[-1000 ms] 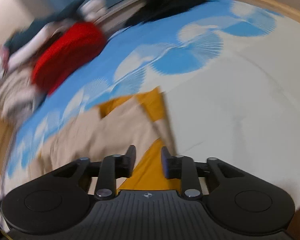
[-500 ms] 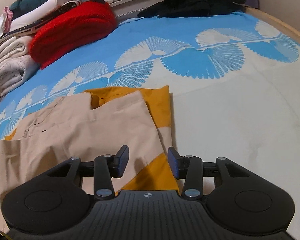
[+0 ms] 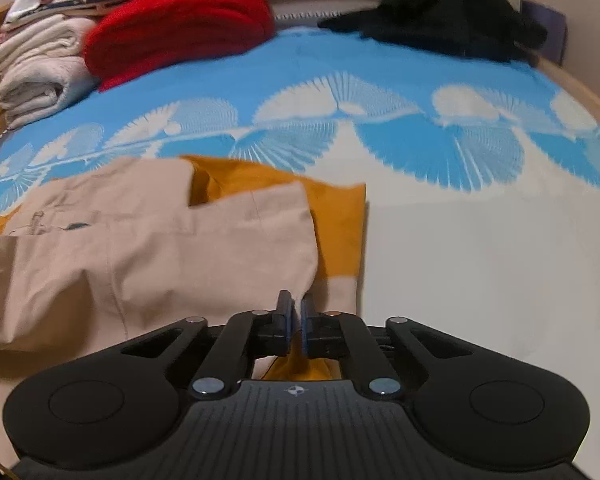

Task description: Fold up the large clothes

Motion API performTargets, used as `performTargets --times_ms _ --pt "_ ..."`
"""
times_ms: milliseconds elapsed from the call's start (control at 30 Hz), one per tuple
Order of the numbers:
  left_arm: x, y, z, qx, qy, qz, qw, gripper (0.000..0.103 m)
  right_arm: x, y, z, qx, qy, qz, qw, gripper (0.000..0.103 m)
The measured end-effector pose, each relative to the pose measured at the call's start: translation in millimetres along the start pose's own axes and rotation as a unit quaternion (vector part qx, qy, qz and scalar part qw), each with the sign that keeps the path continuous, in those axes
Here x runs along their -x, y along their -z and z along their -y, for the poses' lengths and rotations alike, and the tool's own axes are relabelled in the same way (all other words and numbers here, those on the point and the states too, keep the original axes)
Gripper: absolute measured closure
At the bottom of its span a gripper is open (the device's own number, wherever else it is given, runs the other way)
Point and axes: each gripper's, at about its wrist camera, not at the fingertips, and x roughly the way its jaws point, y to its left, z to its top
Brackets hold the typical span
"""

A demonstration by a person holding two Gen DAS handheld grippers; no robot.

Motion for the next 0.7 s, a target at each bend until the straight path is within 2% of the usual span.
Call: performTargets --times_ms 67,100,133,167,200,267,333,433,500,567,600,633,667,700 --pt "17.8 -11.3 -1.0 0.011 -0.003 0.073 0.9973 0.102 24.5 -14.1 17.7 -0.077 0.008 0.077 0.994 0.103" --pt "25.8 -16.5 -2.4 0.023 -0.007 0.11 0.9936 0.102 37.8 -19.2 30.9 -0.128 0.011 0.122 0.984 0.103" --pt "29.1 -20.5 -4.6 0.038 -0.006 0.132 0.9905 0.102 44.8 -21.5 38.7 -0.156 0.013 0.149 0.976 0.103" --pt "27.3 -25.4 -6.7 0.057 -0.004 0.146 0.9877 0.102 44.9 -23.4 44.0 -0.174 0.02 0.157 0.972 0.103" --pt "20.3 -29.1 -6.1 0.067 -0.009 0.142 0.9876 0.102 38.3 -24.3 46.5 -0.18 0.028 0.145 0.973 0.103" --pt "-9.6 -35.9 0.8 0.058 -0.022 0.089 0.9941 0.102 15.6 -24.7 43.2 -0.16 0.061 0.099 0.98 0.103" --pt "-27.4 -40.9 7.5 0.049 -0.038 0.071 0.9956 0.102 -3.0 -23.6 36.5 -0.136 0.079 0.067 0.985 0.103" --pt "-32.1 -47.3 8.4 0.059 -0.034 0.09 0.9936 0.102 -5.4 -28.3 32.8 -0.141 0.079 0.079 0.984 0.103" --pt "-25.7 -52.5 6.0 0.072 -0.043 0.121 0.9891 0.102 7.8 -34.9 30.6 -0.147 0.087 0.127 0.977 0.103" --pt "-21.3 -57.0 2.9 0.087 -0.058 0.153 0.9828 0.102 20.9 -39.1 29.3 -0.147 0.111 0.181 0.966 0.103" --pt "-24.4 -59.2 2.9 0.09 -0.063 0.152 0.9823 0.102 21.2 -39.1 33.2 -0.159 0.108 0.185 0.964 0.103" --pt "-29.4 -62.1 1.1 0.093 -0.06 0.143 0.9836 0.102 15.1 -39.2 38.3 -0.174 0.101 0.169 0.965 0.103" --pt "-38.8 -63.2 0.8 0.093 -0.045 0.118 0.9877 0.101 4.9 -38.2 41.4 -0.182 0.089 0.138 0.969 0.103" --pt "-47.0 -64.6 0.8 0.092 -0.031 0.088 0.9914 0.091 -6.1 -35.5 42.7 -0.185 0.072 0.105 0.974 0.103"
